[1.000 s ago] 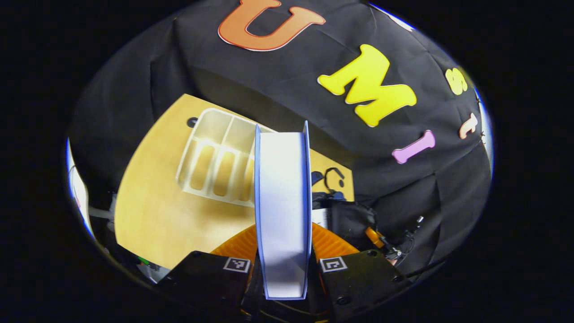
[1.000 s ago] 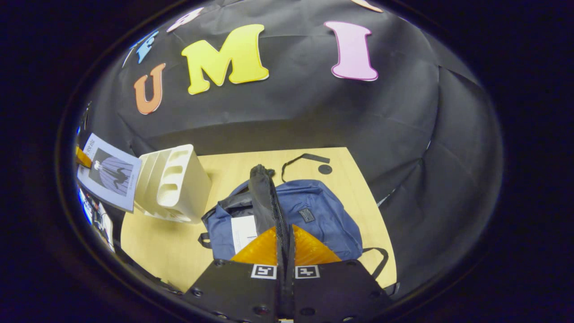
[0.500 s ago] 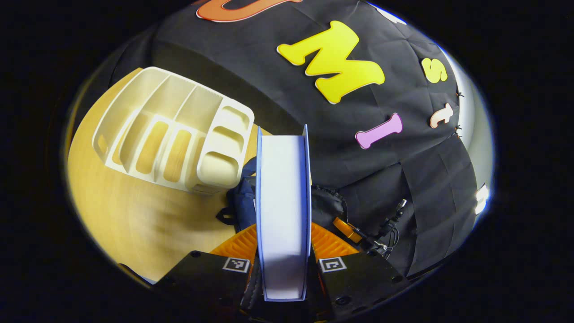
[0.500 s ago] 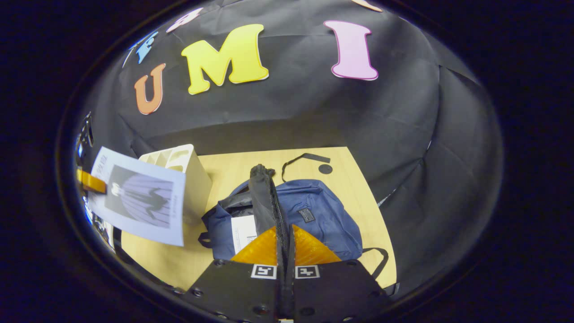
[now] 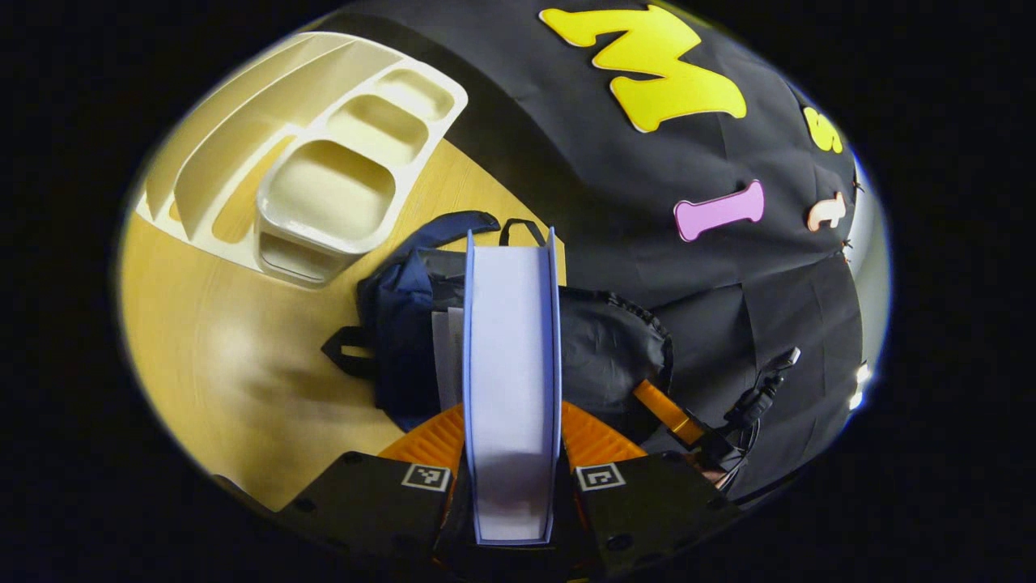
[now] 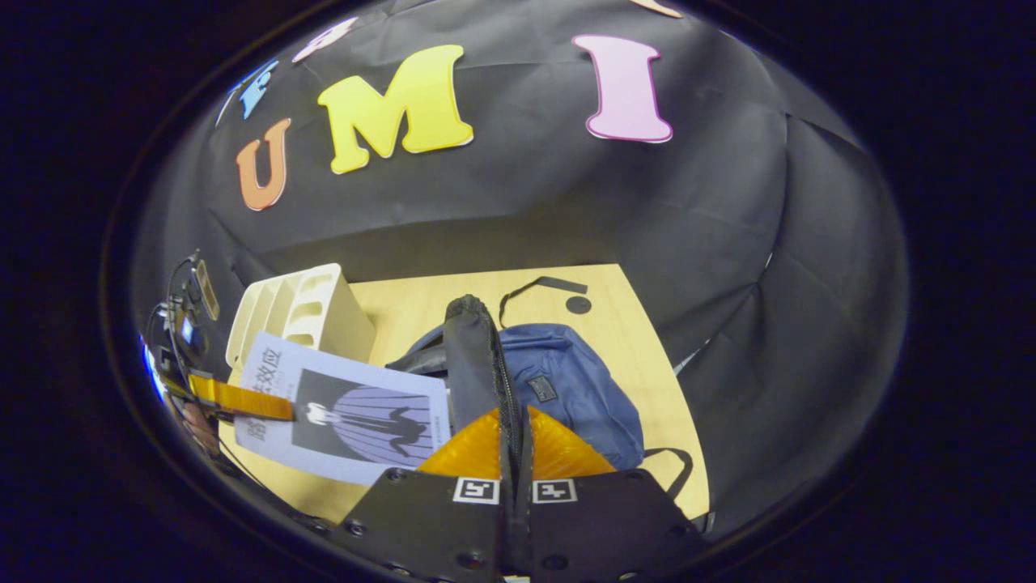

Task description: Open the schoolbag, grab two books from the bookshelf and put them into the schoolbag.

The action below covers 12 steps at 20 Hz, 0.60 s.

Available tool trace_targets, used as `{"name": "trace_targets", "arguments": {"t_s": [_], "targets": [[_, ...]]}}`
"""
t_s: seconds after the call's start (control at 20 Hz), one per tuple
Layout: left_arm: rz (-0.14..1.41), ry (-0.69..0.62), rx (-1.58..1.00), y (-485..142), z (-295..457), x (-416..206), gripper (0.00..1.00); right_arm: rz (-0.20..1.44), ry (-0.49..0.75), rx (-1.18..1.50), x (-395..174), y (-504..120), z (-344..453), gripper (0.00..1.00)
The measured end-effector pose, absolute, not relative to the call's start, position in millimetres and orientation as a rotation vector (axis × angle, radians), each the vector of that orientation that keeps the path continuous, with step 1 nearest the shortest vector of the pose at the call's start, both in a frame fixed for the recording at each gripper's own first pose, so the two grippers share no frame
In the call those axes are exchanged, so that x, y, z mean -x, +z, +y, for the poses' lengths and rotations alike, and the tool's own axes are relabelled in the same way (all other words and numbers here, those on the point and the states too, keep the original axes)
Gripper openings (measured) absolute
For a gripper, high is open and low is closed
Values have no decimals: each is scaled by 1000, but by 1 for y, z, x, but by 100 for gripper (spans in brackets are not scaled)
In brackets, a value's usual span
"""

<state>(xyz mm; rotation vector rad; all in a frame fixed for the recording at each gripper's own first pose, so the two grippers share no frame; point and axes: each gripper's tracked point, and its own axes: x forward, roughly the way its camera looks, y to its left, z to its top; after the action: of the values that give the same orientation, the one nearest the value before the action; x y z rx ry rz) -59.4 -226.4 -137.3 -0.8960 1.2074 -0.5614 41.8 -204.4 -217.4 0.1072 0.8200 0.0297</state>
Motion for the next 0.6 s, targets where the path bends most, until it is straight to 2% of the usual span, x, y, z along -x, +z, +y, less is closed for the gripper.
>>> {"name": "trace_targets", "arguments": {"t_s": [0.35, 0.4, 0.45, 0.6], "targets": [[1195, -588, 937, -162, -264, 53, 42, 816, 36, -65, -47, -205, -210, 0], [1197, -591, 945, -165, -269, 53, 47, 817, 34, -61, -47, -204, -212, 0], [1198, -600, 958, -167, -274, 54, 42, 816, 29, -59, -48, -202, -214, 0], [1184, -626, 986, -173, -290, 48, 42, 811, 18, -49, -50, -196, -221, 0]]}}
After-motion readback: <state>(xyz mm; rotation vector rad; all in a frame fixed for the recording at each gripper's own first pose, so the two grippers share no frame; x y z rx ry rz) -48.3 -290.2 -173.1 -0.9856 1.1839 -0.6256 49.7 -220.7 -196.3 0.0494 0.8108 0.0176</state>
